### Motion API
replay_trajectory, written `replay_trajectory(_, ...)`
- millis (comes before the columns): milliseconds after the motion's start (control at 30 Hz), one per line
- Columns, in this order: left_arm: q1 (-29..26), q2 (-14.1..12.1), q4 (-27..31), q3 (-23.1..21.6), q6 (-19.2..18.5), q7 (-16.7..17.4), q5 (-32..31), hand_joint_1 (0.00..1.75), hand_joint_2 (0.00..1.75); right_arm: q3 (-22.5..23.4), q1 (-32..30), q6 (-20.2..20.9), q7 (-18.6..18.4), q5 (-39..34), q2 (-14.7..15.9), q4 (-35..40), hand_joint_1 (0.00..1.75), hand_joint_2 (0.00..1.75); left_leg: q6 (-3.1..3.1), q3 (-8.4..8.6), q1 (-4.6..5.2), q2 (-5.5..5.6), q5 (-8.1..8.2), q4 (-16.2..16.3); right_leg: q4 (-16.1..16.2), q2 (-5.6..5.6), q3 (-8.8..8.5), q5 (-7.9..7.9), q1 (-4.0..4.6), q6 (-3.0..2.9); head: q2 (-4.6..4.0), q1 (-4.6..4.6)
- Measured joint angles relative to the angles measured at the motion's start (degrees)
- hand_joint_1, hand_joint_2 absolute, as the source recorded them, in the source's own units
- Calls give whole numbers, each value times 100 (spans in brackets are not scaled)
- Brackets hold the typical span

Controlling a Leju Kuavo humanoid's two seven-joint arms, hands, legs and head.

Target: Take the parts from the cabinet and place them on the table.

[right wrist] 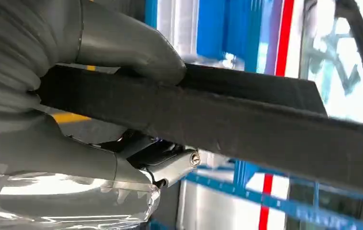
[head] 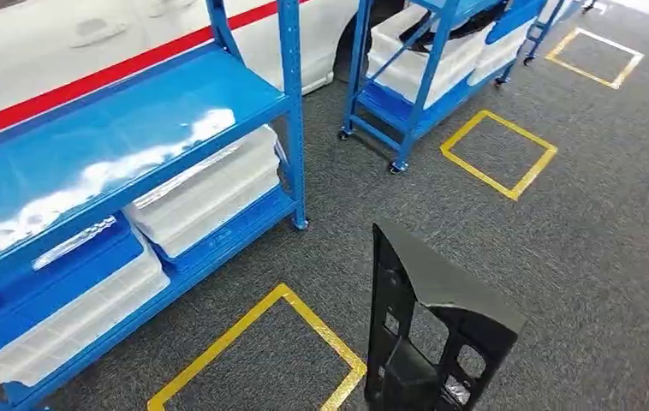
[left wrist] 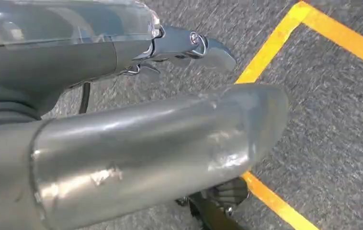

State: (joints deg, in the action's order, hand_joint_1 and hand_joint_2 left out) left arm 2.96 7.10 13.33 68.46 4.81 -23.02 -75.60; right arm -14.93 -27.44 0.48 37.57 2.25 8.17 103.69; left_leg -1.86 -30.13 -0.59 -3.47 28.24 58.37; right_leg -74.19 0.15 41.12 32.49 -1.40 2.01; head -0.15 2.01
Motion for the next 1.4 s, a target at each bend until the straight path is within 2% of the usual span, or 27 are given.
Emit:
replay_trajectory(67, 27, 0, 0, 0, -4, -15, 0, 0, 0, 42, -29, 18, -7, 5, 0, 46, 175, 175, 29, 30, 2, -151, 27, 0, 948, -105, -535, -469, 14, -42, 0, -2)
replay_trajectory(100, 30, 0, 0, 0, -7, -15, 0, 0, 0, 68, -37, 24, -7, 7, 0, 70, 175, 175, 54, 60, 8, -213, 44, 0, 1421, -321, -819, -603, 43, -90, 0, -2)
replay_trajectory(133, 30, 2, 0, 0, -7, -15, 0, 0, 0, 87, -35, 31, -13, 15, 0, 92, 175, 175, 90, 78, 43, -256, 67, 1, 1518, -459, -854, -532, 96, -141, 0, 2)
replay_trajectory(267, 72, 4, 0, 2, -9, -22, 0, 0, 0, 147, -78, 24, -20, 24, 0, 147, 175, 175, 212, 185, 38, -478, 74, -67, 1614, -174, -819, -611, 122, -258, 0, 0)
replay_trajectory(300, 72, 4, 0, 2, -7, -22, 0, 0, 0, 151, -101, 24, -20, 24, 0, 155, 175, 175, 256, 178, 11, -245, 134, -8, 1686, -127, -876, -670, 43, -290, 0, 0)
replay_trajectory(333, 72, 2, 0, 2, -4, -26, 0, 0, 0, 151, -91, 24, -18, 24, 0, 171, 175, 175, 277, 101, -4, 64, 287, 180, 1712, -63, -882, -687, 45, -316, 0, 0)
replay_trajectory(367, 66, 4, 0, 2, -4, -24, 0, 0, 0, 153, -78, 29, -20, 35, 4, 171, 175, 175, 282, -68, -7, 214, 509, 549, 1712, -11, -869, -693, 46, -336, 0, 0)
replay_trajectory(433, 28, 2, 0, 4, 9, -2, 2, 0, 0, 173, -87, 35, 0, 39, 15, 173, 175, 175, 304, -514, -6, 299, 915, 1479, 1705, 138, -848, -690, 63, -347, 0, 0)
replay_trajectory(467, 7, 2, 0, 4, 18, 26, 2, 0, 0, 201, -100, 57, 33, 40, 15, 175, 175, 175, 315, -641, -6, 300, 922, 1715, 1691, 226, -836, -690, 66, -347, 0, 0)
replay_trajectory(500, -10, 2, 0, 9, 31, 61, 2, 0, 0, 252, -124, 118, 85, 39, 15, 199, 175, 175, 315, -626, -7, 307, 787, 1648, 1667, 322, -829, -691, 65, -345, 0, 0)
replay_trajectory(567, -11, 2, 0, 9, 55, 131, -4, 0, 0, 383, -146, 322, 177, 39, 15, 284, 175, 175, 308, -282, -24, 367, 260, 854, 1599, 495, -817, -672, 51, -317, 0, 0)
replay_trajectory(600, -11, 2, 0, 11, 66, 168, -7, 0, 0, 451, -148, 426, 201, 37, 15, 348, 175, 175, 313, -74, -46, 535, 25, 389, 1547, 568, -797, -652, 42, -287, 0, 0)
replay_trajectory(633, -10, 2, 0, 18, 70, 201, -13, 0, 0, 507, -145, 513, 216, 24, 15, 400, 175, 175, 292, 0, -53, 844, 127, 207, 1498, 626, -750, -641, 58, -255, 0, 0)
replay_trajectory(767, -29, 4, 0, 37, 98, 206, -15, 0, 0, 802, -162, 865, 229, 0, -24, 520, 175, 175, 136, 20, -9, 597, 88, 127, 1495, 923, -623, -712, 18, -94, 0, 0)
replay_trajectory(800, -18, 11, 0, 39, 101, 192, -15, 0, 0, 864, -171, 923, 229, 0, -26, 520, 175, 175, 66, 16, -43, 504, 41, 74, 1416, 747, -613, -690, 0, -100, 0, -2)
replay_trajectory(833, -8, 11, 0, 42, 105, 184, -15, 0, 0, 907, -179, 964, 229, 0, -28, 520, 175, 175, 43, 13, -32, 436, 27, 63, 1258, 361, -536, -569, 46, -112, 0, -4)
replay_trajectory(867, -5, 11, 0, 42, 116, 181, -15, 0, 0, 942, -160, 1003, 229, 2, -28, 520, 175, 175, 1, 7, -23, 376, 26, 59, 981, 158, -392, -381, 55, -104, 0, 0)
replay_trajectory(933, -49, 9, 0, 48, 120, 181, -15, 0, 0, 1010, -121, 1115, 229, 5, -39, 518, 175, 175, -16, -11, 16, 187, 31, 60, 93, 22, 36, 59, 39, -85, 0, 0)
replay_trajectory(967, -65, 4, 0, 50, 127, 186, -15, 0, 0, 1031, -121, 1162, 229, 7, -44, 518, 175, 175, -22, -24, 29, 87, 39, 60, -207, 10, 178, 140, 34, -82, 0, 0)
replay_trajectory(1000, -66, 4, 0, 52, 131, 190, -18, 0, 0, 1058, -129, 1200, 229, 24, -46, 511, 175, 175, -23, -22, 41, -4, 45, 60, -212, 5, 174, 66, 29, -86, 0, -2)
replay_trajectory(1067, -46, 6, 0, 61, 131, 190, -20, 0, 0, 1123, -127, 1276, 229, 83, -46, 474, 175, 175, -5, -11, 55, -159, 69, 60, 487, -49, -232, -338, 37, -128, 0, 0)
replay_trajectory(1100, -43, 9, 0, 68, 133, 190, -22, 0, 0, 1141, -129, 1294, 229, 98, -46, 470, 175, 175, 6, 11, 59, -227, 86, 60, 990, -177, -530, -525, 64, -173, 0, -2)
replay_trajectory(1133, -37, 13, 0, 77, 133, 190, -24, 0, 0, 1152, -124, 1301, 229, 105, -46, 470, 175, 175, 26, 62, 64, -283, 104, 61, 1411, -516, -774, -545, 124, -235, 0, 0)
replay_trajectory(1267, -6, 24, 0, 109, 136, 192, -24, 0, 0, 1196, -136, 1298, 229, 120, -55, 463, 175, 175, 151, 161, 78, -519, 154, 16, 1484, -264, -755, -528, 186, -293, 0, 0)
replay_trajectory(1300, 6, 24, 0, 111, 136, 192, -24, 0, 0, 1207, -141, 1298, 232, 120, -55, 466, 175, 175, 197, 166, 107, -563, 190, 21, 1572, -180, -818, -582, 133, -332, 0, 0)
replay_trajectory(1367, 14, 24, -2, 127, 142, 188, -24, 0, 0, 1209, -136, 1298, 229, 138, -55, 463, 175, 175, 255, 19, 55, 96, 458, 432, 1629, -52, -837, -616, 96, -360, 0, 0)
replay_trajectory(1400, 2, 24, -2, 131, 138, 190, -37, 0, 0, 1209, -109, 1298, 229, 149, -52, 455, 175, 175, 270, -193, 45, 232, 693, 871, 1624, 27, -828, -616, 92, -382, 0, 0)
